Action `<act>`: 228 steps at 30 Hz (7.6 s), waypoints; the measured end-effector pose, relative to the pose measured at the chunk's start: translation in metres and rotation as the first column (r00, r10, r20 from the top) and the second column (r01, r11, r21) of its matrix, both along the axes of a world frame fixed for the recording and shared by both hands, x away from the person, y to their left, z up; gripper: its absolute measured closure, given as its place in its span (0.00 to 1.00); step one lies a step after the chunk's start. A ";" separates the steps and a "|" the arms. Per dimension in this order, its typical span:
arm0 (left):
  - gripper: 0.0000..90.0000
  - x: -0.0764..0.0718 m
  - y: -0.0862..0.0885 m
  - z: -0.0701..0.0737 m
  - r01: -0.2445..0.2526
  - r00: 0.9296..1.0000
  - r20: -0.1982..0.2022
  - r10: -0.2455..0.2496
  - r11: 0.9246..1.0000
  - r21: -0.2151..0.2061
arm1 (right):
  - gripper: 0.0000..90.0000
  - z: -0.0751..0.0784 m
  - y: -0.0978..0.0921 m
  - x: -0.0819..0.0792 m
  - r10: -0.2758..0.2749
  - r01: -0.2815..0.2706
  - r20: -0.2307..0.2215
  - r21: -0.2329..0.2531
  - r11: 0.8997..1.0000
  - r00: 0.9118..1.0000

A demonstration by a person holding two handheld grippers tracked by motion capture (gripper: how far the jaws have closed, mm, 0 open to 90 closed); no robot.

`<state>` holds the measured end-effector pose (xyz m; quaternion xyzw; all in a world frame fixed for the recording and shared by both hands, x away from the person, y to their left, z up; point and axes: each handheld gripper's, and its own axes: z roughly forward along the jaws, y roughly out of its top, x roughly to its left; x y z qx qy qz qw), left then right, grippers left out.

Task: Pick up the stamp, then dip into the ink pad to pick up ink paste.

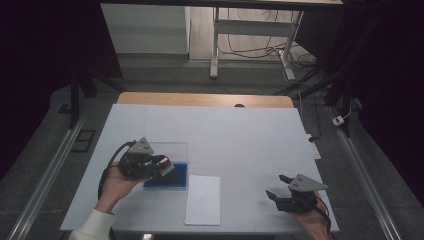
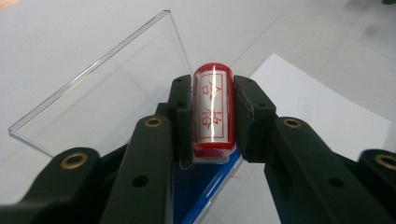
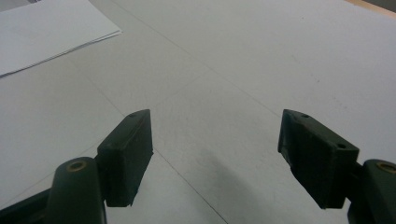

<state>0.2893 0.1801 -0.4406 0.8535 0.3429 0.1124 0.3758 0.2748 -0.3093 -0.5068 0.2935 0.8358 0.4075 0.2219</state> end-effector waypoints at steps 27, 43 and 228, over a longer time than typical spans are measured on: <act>0.78 0.015 0.006 -0.026 -0.035 0.997 -0.069 0.038 0.999 0.036 | 0.29 -0.002 0.001 0.000 0.005 -0.005 -0.007 -0.021 1.000 1.000; 0.78 0.023 0.001 -0.045 -0.046 0.994 -0.099 0.055 0.994 0.098 | 0.28 -0.003 0.001 -0.001 0.004 -0.005 -0.018 -0.026 1.000 1.000; 0.79 0.015 -0.016 -0.053 -0.053 0.996 -0.059 0.065 0.979 0.195 | 0.30 -0.002 0.001 -0.003 0.014 -0.014 0.003 -0.064 0.998 1.000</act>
